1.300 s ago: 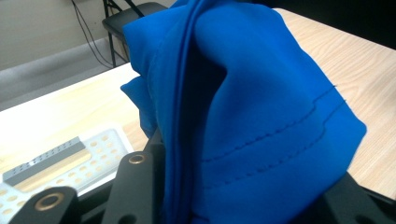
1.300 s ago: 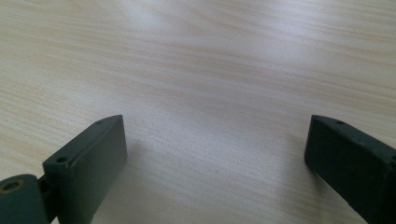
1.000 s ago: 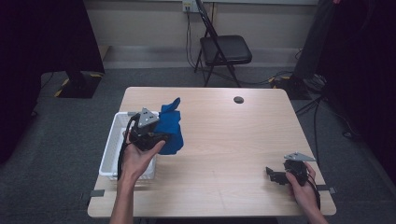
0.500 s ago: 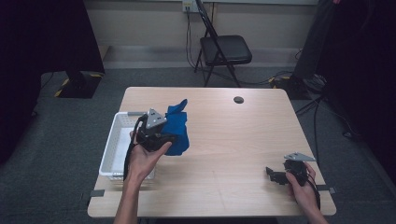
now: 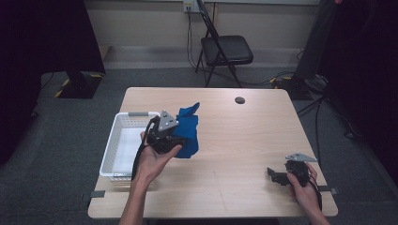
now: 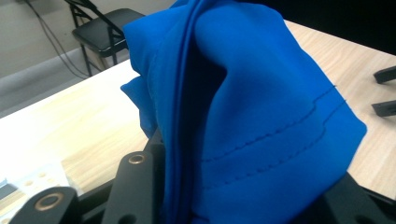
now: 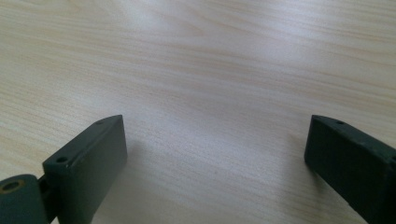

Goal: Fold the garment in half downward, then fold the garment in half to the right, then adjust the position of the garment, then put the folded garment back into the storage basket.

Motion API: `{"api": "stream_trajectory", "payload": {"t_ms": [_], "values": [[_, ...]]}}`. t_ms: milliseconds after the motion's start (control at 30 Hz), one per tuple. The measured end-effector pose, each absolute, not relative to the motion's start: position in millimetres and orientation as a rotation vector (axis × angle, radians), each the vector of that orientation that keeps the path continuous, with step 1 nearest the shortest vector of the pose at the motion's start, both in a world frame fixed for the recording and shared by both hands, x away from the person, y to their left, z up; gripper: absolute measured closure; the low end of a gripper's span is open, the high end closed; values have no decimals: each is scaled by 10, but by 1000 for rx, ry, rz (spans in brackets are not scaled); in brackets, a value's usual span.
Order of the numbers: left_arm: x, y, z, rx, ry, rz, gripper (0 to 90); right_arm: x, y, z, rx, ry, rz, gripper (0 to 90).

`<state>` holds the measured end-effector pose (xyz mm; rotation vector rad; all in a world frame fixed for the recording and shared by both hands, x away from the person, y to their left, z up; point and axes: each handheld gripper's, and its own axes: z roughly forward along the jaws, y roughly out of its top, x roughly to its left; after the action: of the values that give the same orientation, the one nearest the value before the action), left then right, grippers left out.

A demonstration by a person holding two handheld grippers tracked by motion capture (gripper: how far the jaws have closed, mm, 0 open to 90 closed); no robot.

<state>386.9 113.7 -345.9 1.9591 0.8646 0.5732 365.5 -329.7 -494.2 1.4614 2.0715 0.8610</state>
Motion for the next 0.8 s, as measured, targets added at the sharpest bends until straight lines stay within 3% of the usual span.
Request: {"api": "stream_trajectory", "payload": {"t_ms": [800], "values": [[3863, 740, -3539, 2016, 782, 521, 564, 3656, -3297, -4941, 1462, 2072, 861, 46]]}}
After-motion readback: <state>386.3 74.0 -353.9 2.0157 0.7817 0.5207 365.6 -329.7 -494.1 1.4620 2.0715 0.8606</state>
